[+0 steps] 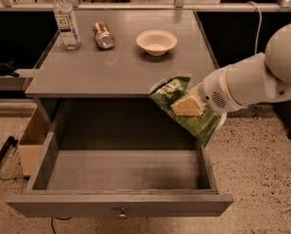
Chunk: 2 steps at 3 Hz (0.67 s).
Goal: Place green jalapeno chip bag into top drawer
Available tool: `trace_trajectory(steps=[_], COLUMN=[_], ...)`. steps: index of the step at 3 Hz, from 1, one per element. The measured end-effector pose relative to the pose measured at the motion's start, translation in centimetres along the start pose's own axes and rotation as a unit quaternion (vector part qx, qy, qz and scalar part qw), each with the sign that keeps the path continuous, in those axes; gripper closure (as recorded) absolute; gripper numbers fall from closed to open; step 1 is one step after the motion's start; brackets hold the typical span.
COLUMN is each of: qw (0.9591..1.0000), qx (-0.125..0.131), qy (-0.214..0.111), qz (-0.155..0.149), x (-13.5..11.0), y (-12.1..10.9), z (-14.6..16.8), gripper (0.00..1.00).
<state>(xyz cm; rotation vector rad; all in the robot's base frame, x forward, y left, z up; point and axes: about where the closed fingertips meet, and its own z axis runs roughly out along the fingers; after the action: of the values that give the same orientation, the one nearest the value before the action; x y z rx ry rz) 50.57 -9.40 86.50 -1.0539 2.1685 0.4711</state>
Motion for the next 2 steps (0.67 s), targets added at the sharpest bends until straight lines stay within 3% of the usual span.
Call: trace_trajectory(steps=[2], qw=[0.9968], qx=[-0.068], qy=[-0.031], qz=[0.031], x=[4.5], y=[3.8], z=[5.7], gripper=[1.00])
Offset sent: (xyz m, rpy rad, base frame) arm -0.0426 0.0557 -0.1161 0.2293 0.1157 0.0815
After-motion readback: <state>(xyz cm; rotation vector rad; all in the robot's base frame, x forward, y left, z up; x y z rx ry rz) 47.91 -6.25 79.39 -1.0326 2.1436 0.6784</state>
